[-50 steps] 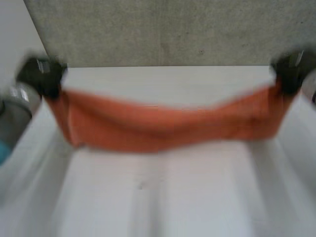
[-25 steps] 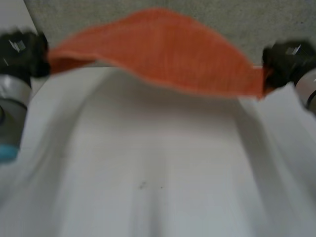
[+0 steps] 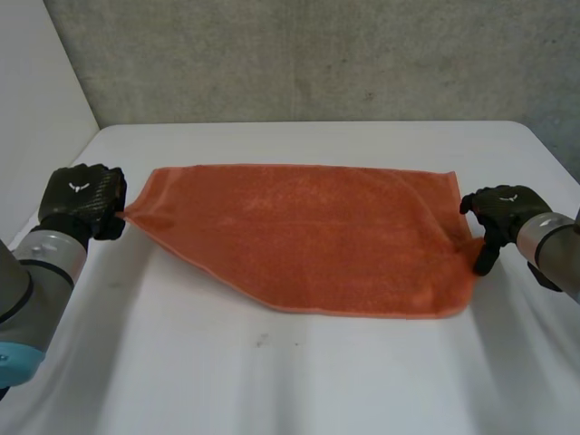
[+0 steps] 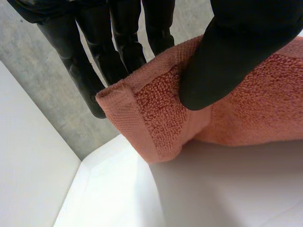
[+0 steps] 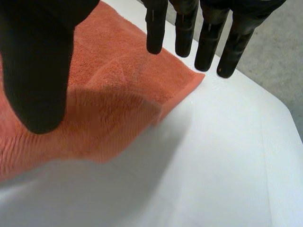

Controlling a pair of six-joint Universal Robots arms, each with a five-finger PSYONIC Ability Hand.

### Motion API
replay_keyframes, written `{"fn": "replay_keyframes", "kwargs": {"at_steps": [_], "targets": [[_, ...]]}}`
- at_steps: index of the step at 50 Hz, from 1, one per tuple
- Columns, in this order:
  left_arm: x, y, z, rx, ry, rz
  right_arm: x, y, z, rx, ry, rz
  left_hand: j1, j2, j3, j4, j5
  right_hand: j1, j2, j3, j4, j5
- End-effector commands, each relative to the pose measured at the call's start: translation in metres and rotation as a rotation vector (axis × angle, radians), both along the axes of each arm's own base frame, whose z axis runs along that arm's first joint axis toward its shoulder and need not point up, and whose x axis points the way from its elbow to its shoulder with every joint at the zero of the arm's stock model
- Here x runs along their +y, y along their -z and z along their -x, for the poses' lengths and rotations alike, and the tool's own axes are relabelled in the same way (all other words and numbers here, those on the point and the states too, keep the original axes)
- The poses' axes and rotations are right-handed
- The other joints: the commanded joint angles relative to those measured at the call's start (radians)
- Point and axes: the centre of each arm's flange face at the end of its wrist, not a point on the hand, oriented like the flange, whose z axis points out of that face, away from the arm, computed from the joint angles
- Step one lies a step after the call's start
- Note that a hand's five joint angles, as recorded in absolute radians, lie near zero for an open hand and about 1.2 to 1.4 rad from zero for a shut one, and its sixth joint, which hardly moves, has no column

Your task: Fold the laundry

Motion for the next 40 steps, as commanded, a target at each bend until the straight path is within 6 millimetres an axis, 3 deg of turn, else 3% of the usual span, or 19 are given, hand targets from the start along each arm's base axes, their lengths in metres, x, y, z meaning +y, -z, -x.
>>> {"fn": "replay_keyframes", "kwargs": {"at_steps": [1, 7, 14, 20, 28, 32, 40], "targets": [[0.008, -0.010, 0.001, 0.004, 0.009, 0.010, 0.010, -0.018, 0.020, -0.010, 0.043, 0.012, 0.247, 0.197, 0.204, 0.201, 0.259, 0.012, -0.030, -0.021, -0.015, -0.015], [0.007, -0.011, 0.000, 0.006, 0.003, 0.013, 0.029, -0.038, 0.022, -0.027, 0.003, 0.067, 0.247, 0.197, 0.204, 0.201, 0.259, 0.179, 0.137, 0.146, 0.152, 0.152], [0.003, -0.012, -0.007, 0.008, -0.030, 0.017, 0.058, -0.042, 0.026, -0.020, -0.133, 0.083, 0.247, 0.197, 0.204, 0.201, 0.259, 0.361, 0.319, 0.328, 0.334, 0.334], [-0.001, -0.012, -0.017, 0.010, -0.059, 0.015, 0.085, -0.027, 0.025, 0.032, -0.203, 0.042, 0.247, 0.197, 0.204, 0.201, 0.259, 0.461, 0.419, 0.428, 0.434, 0.434], [-0.001, -0.011, -0.016, 0.011, -0.056, 0.010, 0.108, -0.002, 0.022, -0.003, -0.214, -0.047, 0.247, 0.197, 0.204, 0.201, 0.259, 0.379, 0.337, 0.346, 0.352, 0.352], [0.000, -0.011, -0.016, 0.011, -0.055, 0.012, 0.105, 0.005, 0.020, -0.028, -0.207, -0.019, 0.247, 0.197, 0.204, 0.201, 0.259, 0.376, 0.334, 0.343, 0.349, 0.349], [-0.005, -0.018, -0.016, 0.016, -0.056, 0.034, 0.091, 0.039, 0.017, -0.069, -0.202, -0.051, 0.247, 0.197, 0.204, 0.201, 0.259, 0.390, 0.349, 0.357, 0.363, 0.364]]}}
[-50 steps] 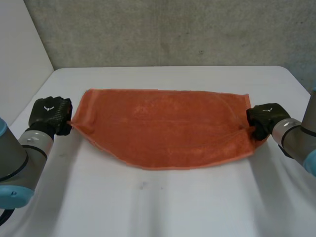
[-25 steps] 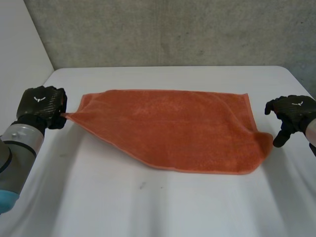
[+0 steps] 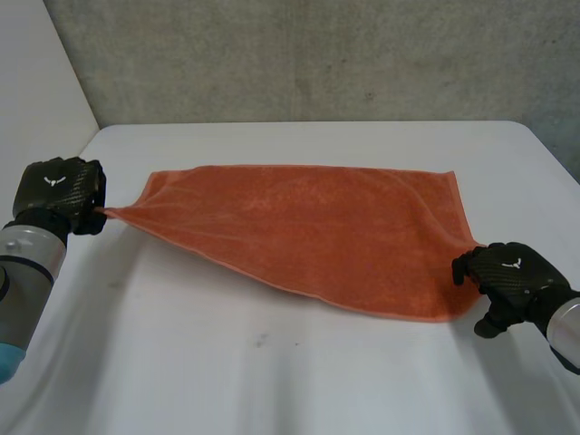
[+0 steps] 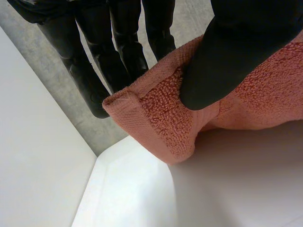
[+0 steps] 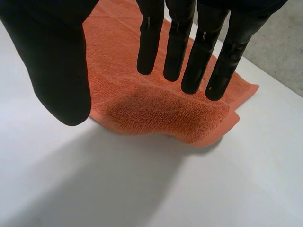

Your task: Fold the laundry

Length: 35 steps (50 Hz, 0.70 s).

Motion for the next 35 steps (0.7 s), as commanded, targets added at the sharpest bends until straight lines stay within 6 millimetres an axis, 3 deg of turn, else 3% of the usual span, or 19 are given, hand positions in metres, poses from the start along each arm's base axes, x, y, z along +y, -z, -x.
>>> {"fn": "replay_keyframes", "kwargs": {"at_steps": [1, 8, 28, 32, 35], "targets": [[-0.004, -0.007, 0.000, 0.010, 0.000, 0.023, -0.011, 0.029, -0.004, -0.023, -0.003, -0.033, 0.247, 0.197, 0.204, 0.201, 0.259, 0.141, 0.059, 0.069, 0.069, 0.091], [-0.008, -0.014, 0.002, 0.062, 0.005, 0.037, -0.019, 0.045, -0.005, -0.007, -0.008, -0.016, 0.247, 0.197, 0.204, 0.201, 0.259, 0.179, 0.097, 0.107, 0.108, 0.129], [-0.009, -0.011, 0.000, 0.083, 0.001, 0.026, -0.035, 0.052, -0.016, 0.012, -0.026, 0.012, 0.247, 0.197, 0.204, 0.201, 0.259, 0.355, 0.274, 0.283, 0.284, 0.305], [-0.009, -0.010, 0.001, 0.082, 0.003, 0.023, -0.040, 0.053, -0.014, 0.025, -0.004, 0.020, 0.247, 0.197, 0.204, 0.201, 0.259, 0.466, 0.385, 0.395, 0.395, 0.417], [-0.009, -0.010, 0.000, 0.082, 0.001, 0.021, -0.045, 0.051, -0.014, 0.027, 0.005, 0.033, 0.247, 0.197, 0.204, 0.201, 0.259, 0.847, 0.766, 0.775, 0.776, 0.797]]}}
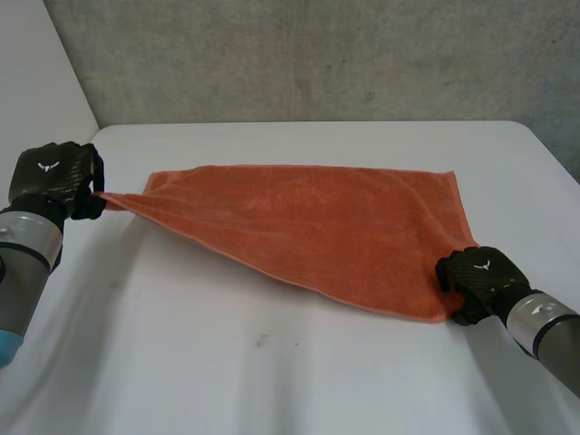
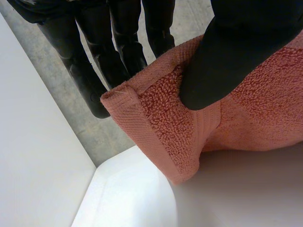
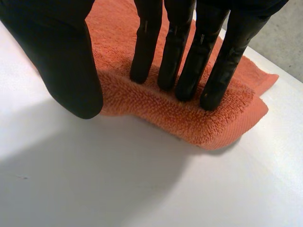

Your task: Fold the laundry

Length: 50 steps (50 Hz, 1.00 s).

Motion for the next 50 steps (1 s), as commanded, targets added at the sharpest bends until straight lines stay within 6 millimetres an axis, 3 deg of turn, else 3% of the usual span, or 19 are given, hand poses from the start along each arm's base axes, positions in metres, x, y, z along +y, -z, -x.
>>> {"fn": "replay_keyframes", "kwargs": {"at_steps": [1, 4, 8, 9, 12, 16, 18, 21, 27, 32, 33, 37, 42, 50], "targets": [[0.000, 0.001, 0.000, -0.001, -0.001, -0.004, -0.009, -0.002, 0.001, 0.014, 0.024, 0.022, 0.247, 0.197, 0.204, 0.201, 0.259, 0.693, 0.571, 0.571, 0.573, 0.608], [0.001, 0.002, 0.000, -0.001, -0.001, -0.005, -0.014, -0.009, 0.002, 0.003, 0.043, 0.050, 0.247, 0.197, 0.204, 0.201, 0.259, 0.693, 0.572, 0.571, 0.573, 0.609], [0.004, 0.002, 0.002, -0.006, 0.004, -0.015, -0.019, -0.052, 0.006, -0.003, 0.083, 0.194, 0.247, 0.197, 0.204, 0.201, 0.259, 0.693, 0.572, 0.571, 0.573, 0.609], [0.006, 0.003, 0.002, -0.009, 0.005, -0.022, -0.019, -0.076, 0.007, -0.016, 0.104, 0.267, 0.247, 0.197, 0.204, 0.201, 0.259, 0.693, 0.572, 0.571, 0.573, 0.609], [0.015, -0.005, -0.001, -0.017, 0.001, -0.041, -0.017, -0.102, 0.010, -0.035, 0.131, 0.332, 0.247, 0.197, 0.204, 0.201, 0.259, 0.693, 0.572, 0.571, 0.573, 0.609], [0.030, -0.015, -0.004, -0.021, -0.003, -0.082, -0.011, -0.117, 0.014, -0.022, 0.158, 0.303, 0.247, 0.197, 0.204, 0.201, 0.259, 0.693, 0.572, 0.571, 0.573, 0.609], [0.036, -0.016, -0.006, -0.024, -0.008, -0.107, 0.002, -0.134, 0.014, -0.008, 0.158, 0.228, 0.247, 0.197, 0.204, 0.201, 0.259, 0.693, 0.572, 0.571, 0.573, 0.609], [0.051, -0.018, -0.009, -0.034, -0.010, -0.167, 0.015, -0.141, 0.015, 0.019, 0.152, 0.129, 0.247, 0.197, 0.204, 0.201, 0.259, 0.693, 0.572, 0.571, 0.573, 0.609], [0.072, 0.003, -0.012, -0.217, 0.042, -0.277, 0.031, -0.127, 0.015, 0.173, 0.074, -0.002, 0.247, 0.197, 0.204, 0.201, 0.259, 0.693, 0.572, 0.571, 0.573, 0.609], [0.073, 0.018, -0.017, -0.330, 0.061, -0.312, 0.033, -0.110, 0.016, 0.275, 0.019, -0.045, 0.247, 0.197, 0.204, 0.201, 0.259, 0.693, 0.572, 0.571, 0.573, 0.609], [0.072, 0.023, -0.018, -0.341, 0.061, -0.329, 0.031, -0.086, 0.017, 0.334, -0.009, -0.126, 0.247, 0.197, 0.204, 0.201, 0.259, 0.693, 0.572, 0.571, 0.573, 0.609], [0.060, 0.054, -0.018, -0.368, 0.078, -0.443, 0.026, -0.068, 0.019, 0.361, 0.004, -0.195, 0.247, 0.197, 0.204, 0.201, 0.259, 0.693, 0.572, 0.571, 0.573, 0.609], [0.049, 0.061, -0.016, -0.369, 0.089, -0.458, 0.020, -0.061, 0.022, 0.381, 0.029, -0.204, 0.247, 0.197, 0.204, 0.201, 0.259, 0.693, 0.572, 0.571, 0.573, 0.609], [0.013, 0.052, -0.006, -0.355, 0.083, -0.313, -0.027, -0.057, 0.019, 0.334, 0.082, -0.029, 0.247, 0.197, 0.204, 0.201, 0.259, 0.693, 0.572, 0.571, 0.573, 0.609]]}}
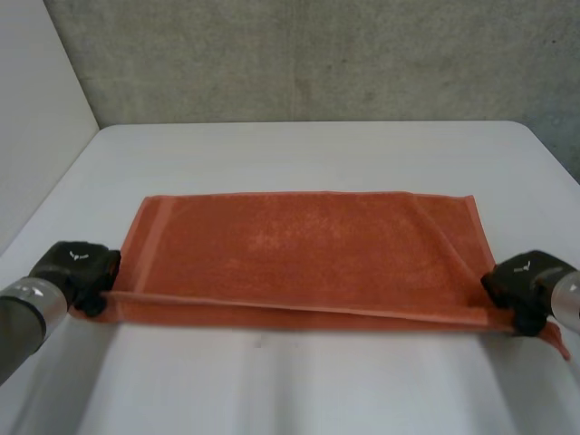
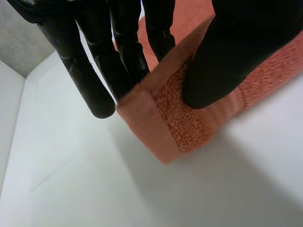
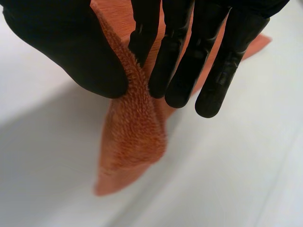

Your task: Fold the laundry

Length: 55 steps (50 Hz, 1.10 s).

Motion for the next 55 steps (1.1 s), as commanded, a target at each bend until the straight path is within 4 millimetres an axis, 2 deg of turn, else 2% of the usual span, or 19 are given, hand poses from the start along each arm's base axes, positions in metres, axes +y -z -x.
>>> {"fn": "replay_keyframes", "kwargs": {"at_steps": [1, 3, 6, 14, 17, 20, 25, 27, 28, 29, 30, 31, 32, 33, 39, 46, 48, 50, 55], "targets": [[-0.035, -0.008, 0.013, 0.025, 0.027, 0.141, -0.049, 0.006, -0.006, -0.060, 0.025, 0.171, 0.247, 0.197, 0.204, 0.201, 0.259, 0.435, 0.218, 0.213, 0.204, 0.233], [-0.051, -0.008, 0.025, 0.029, 0.056, 0.211, -0.054, 0.008, -0.010, -0.069, 0.021, 0.182, 0.247, 0.197, 0.204, 0.201, 0.259, 0.435, 0.218, 0.213, 0.204, 0.233], [-0.072, -0.006, 0.042, 0.029, 0.077, 0.304, -0.080, 0.018, -0.027, -0.108, 0.000, 0.243, 0.247, 0.197, 0.204, 0.201, 0.259, 0.435, 0.218, 0.213, 0.204, 0.233], [-0.127, 0.011, 0.062, 0.013, 0.023, 0.417, -0.136, 0.022, -0.043, -0.180, 0.005, 0.414, 0.247, 0.197, 0.204, 0.201, 0.259, 0.435, 0.218, 0.213, 0.204, 0.233], [-0.138, 0.017, 0.068, 0.020, 0.034, 0.434, -0.146, 0.023, -0.046, -0.192, 0.005, 0.445, 0.247, 0.197, 0.204, 0.201, 0.259, 0.435, 0.218, 0.213, 0.204, 0.233], [-0.155, 0.023, 0.072, 0.026, 0.035, 0.463, -0.170, 0.035, -0.056, -0.214, 0.014, 0.505, 0.247, 0.197, 0.204, 0.201, 0.259, 0.435, 0.218, 0.213, 0.204, 0.233], [-0.174, 0.030, 0.082, 0.049, 0.049, 0.546, -0.185, 0.051, -0.060, -0.205, 0.031, 0.523, 0.247, 0.197, 0.204, 0.201, 0.259, 0.435, 0.218, 0.213, 0.204, 0.233], [-0.175, 0.031, 0.085, 0.054, 0.059, 0.560, -0.187, 0.054, -0.061, -0.203, 0.034, 0.524, 0.247, 0.197, 0.204, 0.201, 0.259, 0.435, 0.218, 0.213, 0.204, 0.233], [-0.175, 0.031, 0.088, 0.061, 0.075, 0.573, -0.192, 0.056, -0.062, -0.202, 0.042, 0.537, 0.175, 0.124, 0.131, 0.129, 0.187, -0.189, -0.406, -0.411, -0.420, -0.391], [-0.174, 0.030, 0.094, 0.071, 0.105, 0.600, -0.192, 0.056, -0.062, -0.202, 0.042, 0.537, -0.091, -0.141, -0.134, -0.137, -0.078, -0.195, -0.412, -0.417, -0.426, -0.397], [-0.174, 0.029, 0.097, 0.078, 0.123, 0.610, -0.193, 0.055, -0.062, -0.202, 0.046, 0.543, -0.146, -0.196, -0.189, -0.192, -0.133, -0.361, -0.578, -0.583, -0.592, -0.563], [-0.174, 0.029, 0.097, 0.078, 0.123, 0.610, -0.194, 0.055, -0.062, -0.201, 0.046, 0.544, -0.146, -0.196, -0.189, -0.192, -0.134, -0.363, -0.579, -0.584, -0.593, -0.565], [-0.172, 0.028, 0.101, 0.085, 0.139, 0.623, -0.197, 0.049, -0.061, -0.210, 0.060, 0.565, -0.292, -0.342, -0.335, -0.337, -0.279, -0.787, -1.004, -1.009, -1.018, -0.989], [-0.167, 0.029, 0.107, 0.090, 0.165, 0.626, -0.198, 0.048, -0.061, -0.217, 0.066, 0.570, -0.975, -1.025, -1.018, -1.021, -0.963, -0.787, -1.004, -1.009, -1.018, -0.989], [-0.155, 0.021, 0.111, 0.100, 0.184, 0.639, -0.194, 0.034, -0.058, -0.307, 0.131, 0.577, -0.975, -1.025, -1.018, -1.021, -0.963, -0.787, -1.004, -1.009, -1.018, -0.989], [-0.129, 0.004, 0.103, 0.098, 0.173, 0.617, -0.163, -0.033, -0.048, -0.436, 0.176, 0.607, -0.975, -1.025, -1.018, -1.021, -0.963, -0.787, -1.004, -1.009, -1.018, -0.989], [-0.121, -0.001, 0.100, 0.103, 0.172, 0.609, -0.154, -0.041, -0.046, -0.445, 0.184, 0.604, -0.975, -1.025, -1.018, -1.021, -0.963, -0.787, -1.004, -1.009, -1.018, -0.989], [-0.112, -0.005, 0.097, 0.101, 0.171, 0.599, -0.139, -0.045, -0.043, -0.443, 0.183, 0.572, -0.975, -1.025, -1.018, -1.021, -0.963, -0.787, -1.004, -1.009, -1.018, -0.989], [-0.083, -0.016, 0.088, 0.102, 0.168, 0.579, -0.112, -0.023, -0.021, -0.407, 0.228, 0.404, -0.975, -1.025, -1.018, -1.021, -0.963, -0.787, -1.004, -1.009, -1.018, -0.989]]}}
